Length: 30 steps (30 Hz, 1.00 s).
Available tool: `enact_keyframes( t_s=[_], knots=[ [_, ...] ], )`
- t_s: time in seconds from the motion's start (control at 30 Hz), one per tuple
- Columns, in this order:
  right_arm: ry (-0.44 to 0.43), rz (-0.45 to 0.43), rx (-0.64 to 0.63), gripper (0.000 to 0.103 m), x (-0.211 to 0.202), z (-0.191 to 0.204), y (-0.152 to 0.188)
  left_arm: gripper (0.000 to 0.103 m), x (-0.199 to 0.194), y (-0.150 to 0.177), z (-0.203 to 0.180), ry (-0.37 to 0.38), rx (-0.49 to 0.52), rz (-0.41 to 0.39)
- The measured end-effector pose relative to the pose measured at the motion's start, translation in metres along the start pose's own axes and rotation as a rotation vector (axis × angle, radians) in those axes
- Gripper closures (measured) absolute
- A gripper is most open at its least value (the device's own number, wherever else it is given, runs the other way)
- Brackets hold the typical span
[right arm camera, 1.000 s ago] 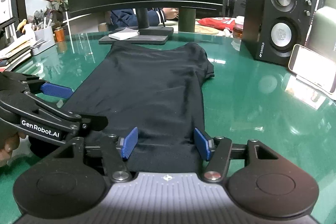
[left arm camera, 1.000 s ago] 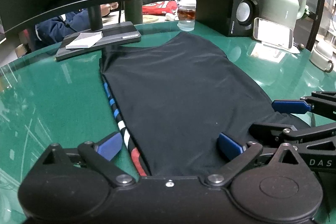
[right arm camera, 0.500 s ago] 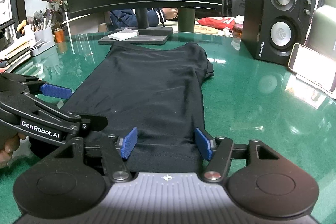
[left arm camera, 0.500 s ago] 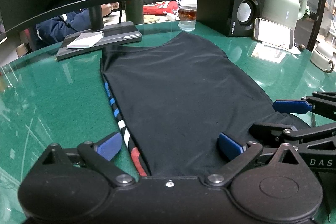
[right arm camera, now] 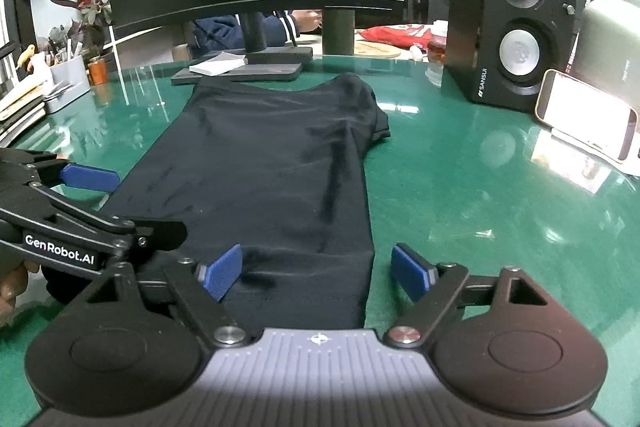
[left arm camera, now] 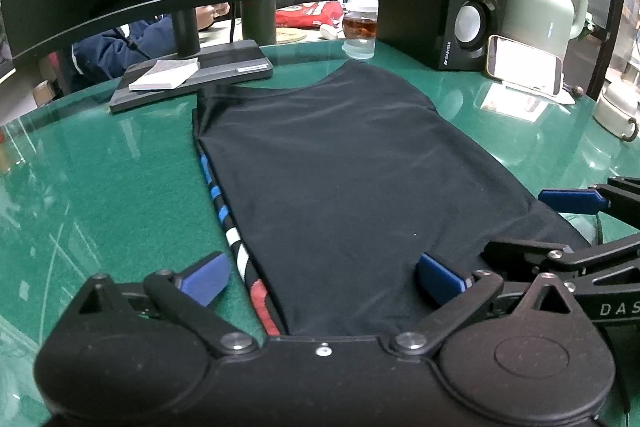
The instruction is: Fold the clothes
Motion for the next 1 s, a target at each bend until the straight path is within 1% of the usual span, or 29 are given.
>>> enact_keyframes(
  t_s=[0.07,0.13,0.27,0.33,0.5,0.57,0.6,0.67,0.73,0.77,0.8,0.83,0.87,0.9,0.93,1.0],
  knots=[
    [-0.015,-0.008,0.025,0.022,-0.002,-0.004,0.000,0.001,-0.001,0.000,-0.001,-0.001,-0.003,0.006],
    [-0.032,-0.014,0.054,0.016,-0.003,-0.009,0.001,0.001,-0.004,0.000,-0.001,-0.006,-0.005,0.002],
    [-0.060,-0.030,0.112,0.013,-0.007,-0.018,0.003,0.001,-0.014,-0.003,0.000,-0.003,-0.021,-0.027],
    [-0.061,-0.035,0.133,0.009,-0.008,-0.022,0.004,0.001,-0.019,-0.005,0.001,-0.002,-0.042,-0.039],
    [-0.077,-0.053,0.185,0.008,-0.011,-0.030,0.005,0.001,-0.029,-0.008,0.006,-0.001,-0.084,-0.072],
    [-0.095,-0.062,0.220,0.008,-0.015,-0.036,0.007,0.001,-0.039,-0.010,0.012,-0.015,-0.107,-0.105],
    [-0.107,-0.064,0.235,0.008,-0.018,-0.039,0.007,0.002,-0.048,-0.010,0.017,-0.034,-0.128,-0.130],
    [-0.156,-0.071,0.224,0.008,-0.025,-0.043,0.006,0.001,-0.071,-0.010,0.032,-0.086,-0.191,-0.186],
    [-0.222,-0.113,0.186,0.008,-0.041,-0.046,-0.004,0.001,-0.103,-0.005,0.052,-0.147,-0.278,-0.258],
    [-0.254,-0.134,0.166,0.008,-0.049,-0.047,-0.009,0.001,-0.123,0.000,0.064,-0.189,-0.331,-0.303],
    [-0.296,-0.161,0.125,0.008,-0.057,-0.045,-0.016,0.001,-0.147,0.009,0.077,-0.247,-0.393,-0.356],
    [-0.337,-0.187,0.084,0.007,-0.066,-0.043,-0.024,0.001,-0.178,0.025,0.091,-0.327,-0.475,-0.413],
    [-0.383,-0.223,0.043,0.007,-0.074,-0.037,-0.033,0.001,-0.199,0.038,0.100,-0.385,-0.536,-0.441],
    [-0.429,-0.259,0.002,0.004,-0.082,-0.032,-0.041,0.001,-0.215,0.051,0.102,-0.431,-0.583,-0.459],
    [-0.511,-0.313,-0.034,0.000,-0.094,-0.019,-0.055,0.001,-0.239,0.073,0.101,-0.500,-0.644,-0.496],
    [-0.613,-0.360,-0.050,0.000,-0.106,0.000,-0.068,0.001,-0.273,0.105,0.092,-0.613,-0.718,-0.565]
  ],
)
Point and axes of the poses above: each gripper's, at about its wrist camera, not at the fingertips, and x roughly the way its jaws point, z to its left, y to its underside, the point moved 6 cm from there along x, roughly the way its jaws point, and after that the axes turned 7 degrees about z, right-handed, at the moved point
